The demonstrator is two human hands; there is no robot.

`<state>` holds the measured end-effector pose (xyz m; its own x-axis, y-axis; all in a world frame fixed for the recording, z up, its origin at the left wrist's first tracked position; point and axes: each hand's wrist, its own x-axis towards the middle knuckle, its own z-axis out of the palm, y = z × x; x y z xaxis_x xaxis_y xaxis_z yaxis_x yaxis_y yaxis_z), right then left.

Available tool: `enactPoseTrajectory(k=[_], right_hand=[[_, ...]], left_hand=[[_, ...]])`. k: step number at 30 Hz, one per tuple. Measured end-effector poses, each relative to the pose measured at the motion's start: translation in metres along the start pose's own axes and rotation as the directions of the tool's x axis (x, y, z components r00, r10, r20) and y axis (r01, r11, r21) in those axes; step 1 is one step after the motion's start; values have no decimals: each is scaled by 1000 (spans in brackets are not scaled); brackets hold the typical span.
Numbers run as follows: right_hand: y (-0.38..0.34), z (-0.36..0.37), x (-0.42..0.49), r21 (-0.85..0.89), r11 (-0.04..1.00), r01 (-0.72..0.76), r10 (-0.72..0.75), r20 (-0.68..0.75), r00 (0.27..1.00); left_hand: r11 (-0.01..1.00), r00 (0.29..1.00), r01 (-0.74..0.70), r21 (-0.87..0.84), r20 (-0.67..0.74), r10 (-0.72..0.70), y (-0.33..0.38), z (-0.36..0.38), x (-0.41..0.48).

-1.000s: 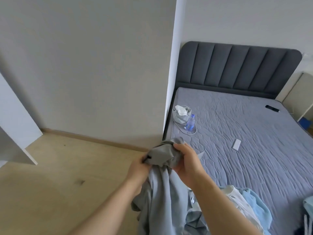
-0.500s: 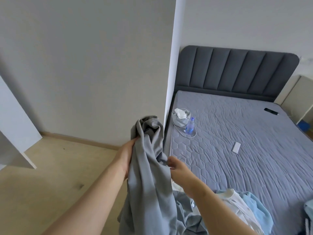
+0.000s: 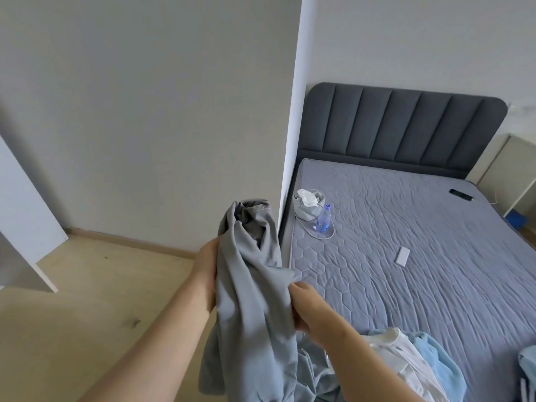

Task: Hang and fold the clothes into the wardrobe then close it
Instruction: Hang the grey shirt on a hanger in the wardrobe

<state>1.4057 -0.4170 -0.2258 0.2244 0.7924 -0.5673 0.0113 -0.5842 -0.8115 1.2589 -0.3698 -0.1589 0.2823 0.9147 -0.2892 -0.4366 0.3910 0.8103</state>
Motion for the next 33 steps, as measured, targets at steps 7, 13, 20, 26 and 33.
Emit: enactPoseTrajectory(k=[7, 13, 20, 26, 33], right_hand=[[-1, 4, 3, 376, 924, -74, 48, 77, 996], [-11, -2, 1, 539, 806, 242, -175, -173, 969], [-33, -2, -8, 556, 733, 392, -274, -286, 918], [-42, 4, -16, 732, 588, 345, -287, -210, 935], [-42, 12, -19, 346, 795, 498, -401, -316, 860]], left_hand=[[992, 997, -20, 125, -67, 28, 1, -5, 13], [855, 948, 34, 518, -289, 137, -22, -27, 33], [348, 954, -232, 908, 143, 264, -55, -32, 24], [409, 941, -323, 853, 335, 43, -82, -24, 9], [167, 909, -46, 985, -28, 417, -76, -30, 21]])
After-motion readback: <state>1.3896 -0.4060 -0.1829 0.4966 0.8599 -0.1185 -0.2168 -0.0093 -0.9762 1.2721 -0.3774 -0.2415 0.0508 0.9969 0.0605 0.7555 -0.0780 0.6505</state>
